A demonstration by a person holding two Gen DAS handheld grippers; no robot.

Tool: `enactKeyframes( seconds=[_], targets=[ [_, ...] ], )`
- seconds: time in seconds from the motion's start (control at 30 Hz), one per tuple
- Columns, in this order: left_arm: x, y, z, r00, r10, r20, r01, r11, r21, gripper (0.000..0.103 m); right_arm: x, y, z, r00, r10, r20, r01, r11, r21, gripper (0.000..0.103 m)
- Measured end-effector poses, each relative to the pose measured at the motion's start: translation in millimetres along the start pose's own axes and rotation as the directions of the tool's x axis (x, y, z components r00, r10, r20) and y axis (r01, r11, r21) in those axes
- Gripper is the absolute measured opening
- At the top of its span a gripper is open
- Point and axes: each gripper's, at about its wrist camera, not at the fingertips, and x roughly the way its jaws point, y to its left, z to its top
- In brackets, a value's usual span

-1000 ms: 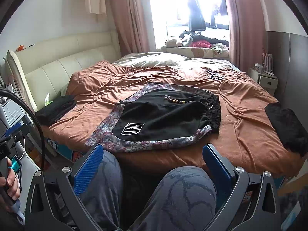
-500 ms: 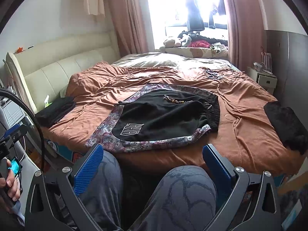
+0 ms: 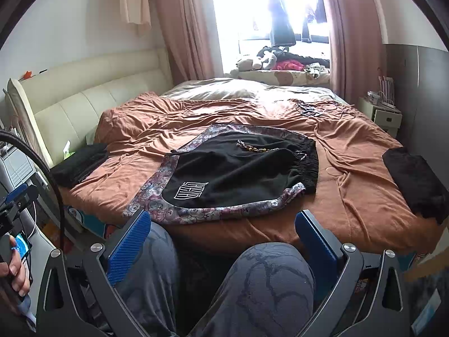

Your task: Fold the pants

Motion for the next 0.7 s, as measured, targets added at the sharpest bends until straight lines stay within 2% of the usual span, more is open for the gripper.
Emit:
enactKeyframes(
  seconds=[0.7],
  targets=[
    [-2.2,-0.9,-0.3,1.0,-0.007,0.006,0.007,1.0,-0.003,0.103,-5.6,0.8,-2.1,1.0,-0.01,0.014,0.01,1.0,-0.006,0.103]
  ],
)
